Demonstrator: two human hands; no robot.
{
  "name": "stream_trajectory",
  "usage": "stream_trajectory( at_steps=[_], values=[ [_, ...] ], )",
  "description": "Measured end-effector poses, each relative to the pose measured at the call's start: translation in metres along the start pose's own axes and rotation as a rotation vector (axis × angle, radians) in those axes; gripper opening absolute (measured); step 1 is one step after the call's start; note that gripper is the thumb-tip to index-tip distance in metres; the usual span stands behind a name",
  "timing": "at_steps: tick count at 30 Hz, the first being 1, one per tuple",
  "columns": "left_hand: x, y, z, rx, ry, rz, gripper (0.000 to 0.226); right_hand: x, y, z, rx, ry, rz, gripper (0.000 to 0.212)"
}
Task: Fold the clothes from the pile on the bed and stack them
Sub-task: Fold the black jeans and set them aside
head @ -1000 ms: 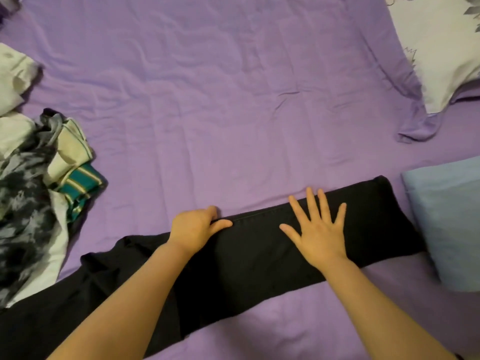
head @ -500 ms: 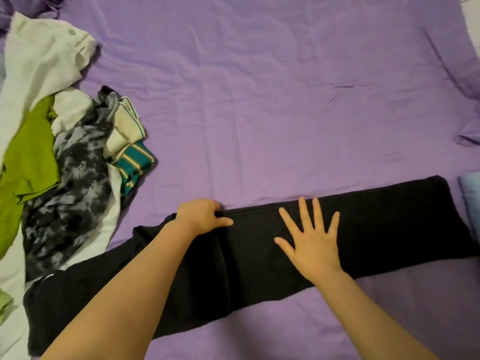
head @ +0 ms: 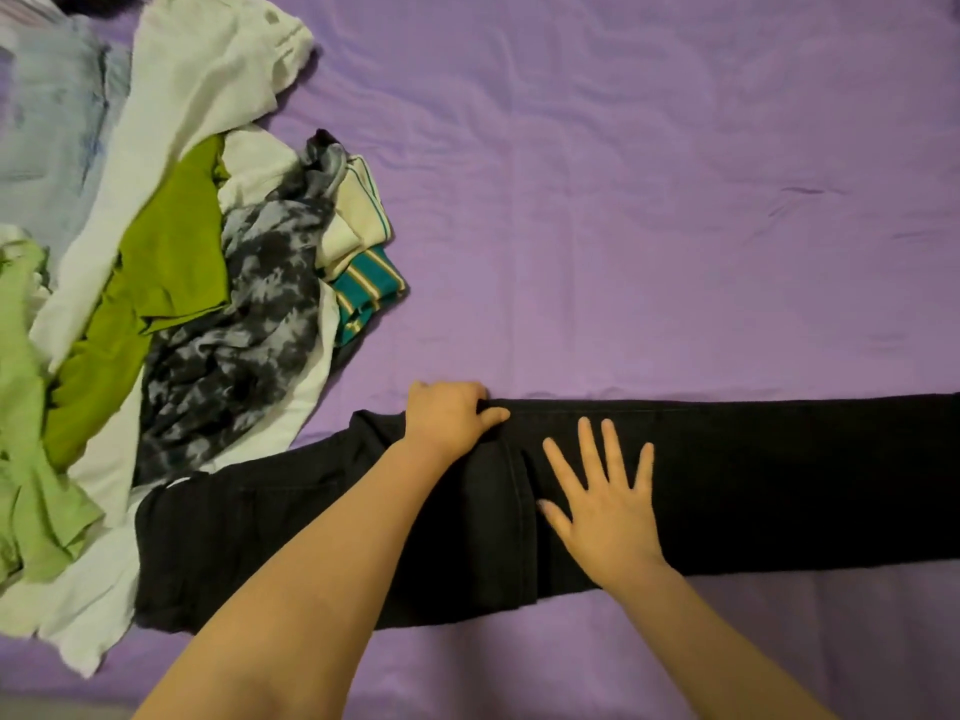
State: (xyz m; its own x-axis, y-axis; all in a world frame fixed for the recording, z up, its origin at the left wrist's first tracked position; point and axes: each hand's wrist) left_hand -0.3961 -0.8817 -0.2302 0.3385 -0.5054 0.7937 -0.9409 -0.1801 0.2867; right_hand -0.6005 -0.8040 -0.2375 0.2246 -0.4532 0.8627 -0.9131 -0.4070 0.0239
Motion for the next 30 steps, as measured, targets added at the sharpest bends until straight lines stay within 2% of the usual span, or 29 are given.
stream_trajectory(
  at_steps=[3, 5, 7, 8, 9, 11, 13, 15, 17, 19, 21, 26, 30],
  values=[
    [0.001, -0.007, -0.012, -0.088, 0.214, -0.080, 0.026, 0.003, -0.003, 0.004, 0.159, 0.049, -0.083, 0.061],
    [0.005, -0.011, -0.022, -0.216, 0.301, -0.118, 0.023, 0.004, -0.003, 0.010, 0.152, 0.039, -0.091, 0.065],
    [0.010, -0.015, -0.033, -0.298, 0.205, -0.099, 0.031, 0.006, -0.007, 0.010, 0.131, 0.015, -0.048, 0.057],
    [0.012, -0.017, -0.037, -0.306, 0.129, -0.087, 0.037, 0.008, -0.010, 0.011, 0.083, 0.011, 0.049, 0.051],
    [0.014, -0.018, -0.041, -0.301, 0.059, -0.077, 0.042, 0.010, -0.015, 0.011, 0.016, 0.041, 0.217, 0.046],
    [0.021, -0.020, -0.046, -0.302, -0.054, -0.041, 0.044, 0.026, -0.028, 0.006, -0.169, 0.032, 0.775, 0.037],
    [0.027, -0.018, -0.050, -0.317, -0.151, -0.024, 0.040, 0.041, -0.040, 0.001, -0.247, -0.124, 1.354, 0.029],
    [0.034, -0.010, -0.055, -0.327, -0.170, -0.102, 0.030, 0.044, -0.047, -0.005, -0.178, -0.191, 1.535, 0.034],
    [0.043, -0.001, -0.060, -0.315, -0.151, -0.298, 0.019, 0.049, -0.039, -0.010, -0.162, -0.191, 1.584, 0.042],
    [0.057, 0.015, -0.064, -0.279, -0.188, -0.469, 0.012, 0.055, -0.021, -0.016, -0.161, -0.219, 1.583, 0.034],
    [0.074, 0.038, -0.061, -0.293, -0.192, -0.465, 0.011, 0.065, 0.002, -0.025, -0.146, -0.218, 1.560, 0.025],
    [0.108, 0.123, -0.037, -0.404, -0.199, -0.456, 0.012, 0.096, 0.083, -0.049, -0.281, 0.096, 1.539, 0.011],
    [0.106, 0.181, -0.020, -0.424, -0.219, -0.429, 0.037, 0.097, 0.164, -0.073, -0.464, 0.361, 1.326, 0.007]
  ],
)
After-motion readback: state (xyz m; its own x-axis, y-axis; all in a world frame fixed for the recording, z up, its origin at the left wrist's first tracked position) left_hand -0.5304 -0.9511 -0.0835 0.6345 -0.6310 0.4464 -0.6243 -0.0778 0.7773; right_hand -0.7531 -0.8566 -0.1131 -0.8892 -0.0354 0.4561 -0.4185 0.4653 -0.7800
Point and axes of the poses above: each hand's wrist, its own z-axis towards the middle knuckle, its own x-axis out of the back of the hand, y = z × x, and after that the axes turned 8 degrees about -z, right-handed
